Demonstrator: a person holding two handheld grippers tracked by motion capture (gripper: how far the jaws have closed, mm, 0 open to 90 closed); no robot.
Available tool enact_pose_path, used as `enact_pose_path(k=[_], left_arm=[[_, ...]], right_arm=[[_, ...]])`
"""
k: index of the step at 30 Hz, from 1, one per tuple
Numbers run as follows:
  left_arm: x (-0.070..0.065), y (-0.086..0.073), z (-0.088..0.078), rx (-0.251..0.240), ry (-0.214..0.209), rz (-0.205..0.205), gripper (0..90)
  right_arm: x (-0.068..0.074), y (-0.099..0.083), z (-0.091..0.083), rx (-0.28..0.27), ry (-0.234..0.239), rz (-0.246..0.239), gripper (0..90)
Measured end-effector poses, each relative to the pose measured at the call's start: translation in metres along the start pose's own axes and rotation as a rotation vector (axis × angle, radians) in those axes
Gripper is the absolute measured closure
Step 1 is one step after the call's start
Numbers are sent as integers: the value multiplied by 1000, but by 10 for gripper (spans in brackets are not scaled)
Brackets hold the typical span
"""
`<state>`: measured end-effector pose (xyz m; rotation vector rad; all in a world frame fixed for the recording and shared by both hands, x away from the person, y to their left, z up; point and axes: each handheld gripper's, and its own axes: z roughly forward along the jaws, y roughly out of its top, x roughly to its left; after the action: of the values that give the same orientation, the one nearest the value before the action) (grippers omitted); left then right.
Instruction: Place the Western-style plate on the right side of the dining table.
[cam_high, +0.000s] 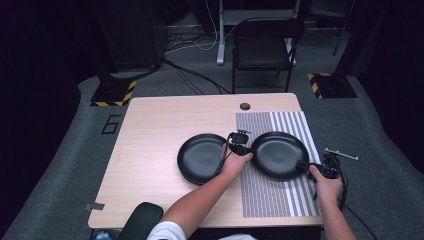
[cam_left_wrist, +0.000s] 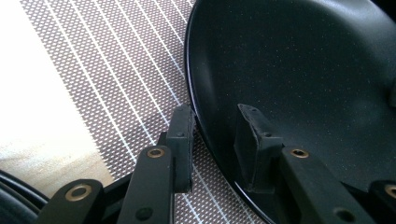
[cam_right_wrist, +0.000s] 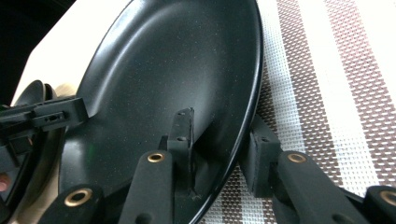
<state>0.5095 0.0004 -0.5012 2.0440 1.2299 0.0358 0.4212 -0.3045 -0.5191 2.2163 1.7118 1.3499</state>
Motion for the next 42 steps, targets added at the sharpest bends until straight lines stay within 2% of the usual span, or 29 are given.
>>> enact_pose_path(k=[2,6,7,12,20,26,30,37,42], left_arm=[[1,0,-1,-8,-5,0,675],[0,2,-7,-44,-7,14,652],[0,3,-8,-51,-5,11,650],[1,4,-10,-56,-8,11,638],[5,4,-14,-77,20,10,573],[9,4,-19,-92,6,-1,534],[12,2,-24,-100,3,7,512],[19,-1,-39,-119,6,30,503],[28,-1,-50,-136,1,27,492]], right_arm=[[1,0,0,5,-14,-2,664],[4,-1,1,-3,-43,-56,642],[6,-1,1,-3,-48,-57,637],[7,-1,1,-1,-60,-83,621],[5,-2,-1,-1,-60,-83,632],[5,-2,-3,-2,-87,-106,622],[7,-2,-10,-55,-117,-140,596],[4,1,-15,-78,-116,-126,591],[12,3,-19,-133,-125,-173,575]])
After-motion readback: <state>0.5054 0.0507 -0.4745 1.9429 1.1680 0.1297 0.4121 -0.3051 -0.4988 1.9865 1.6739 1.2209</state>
